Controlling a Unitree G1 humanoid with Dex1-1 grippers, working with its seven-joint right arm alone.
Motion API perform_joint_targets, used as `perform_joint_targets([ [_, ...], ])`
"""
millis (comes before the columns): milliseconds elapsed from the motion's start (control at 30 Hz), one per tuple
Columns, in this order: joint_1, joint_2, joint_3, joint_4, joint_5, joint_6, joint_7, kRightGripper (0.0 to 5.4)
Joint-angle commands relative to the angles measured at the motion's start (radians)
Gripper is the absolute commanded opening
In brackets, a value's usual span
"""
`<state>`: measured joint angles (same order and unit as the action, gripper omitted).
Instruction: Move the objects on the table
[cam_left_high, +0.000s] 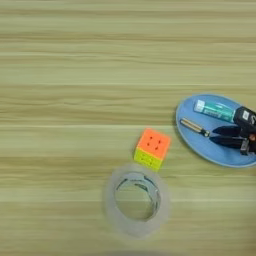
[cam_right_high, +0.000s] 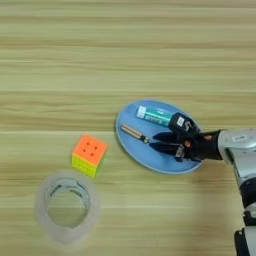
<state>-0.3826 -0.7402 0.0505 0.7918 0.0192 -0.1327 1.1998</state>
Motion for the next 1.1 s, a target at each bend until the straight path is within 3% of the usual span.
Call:
perform_joint_targets([
  [33,0.013,-0.044,0.035,0.034,-0.075,0.013,-0.061,0.86],
  [367,0.009,-0.047,0.05,0.046,-0.072,0.003,-0.065,0.12],
  [567,0.009,-0.045,0.048,0.046,-0.064,-0.004,-0.064,0.11],
  [1100,0.012,-0.026,-0.028,-0.063,0.04,0.007,-0.025,0.1],
])
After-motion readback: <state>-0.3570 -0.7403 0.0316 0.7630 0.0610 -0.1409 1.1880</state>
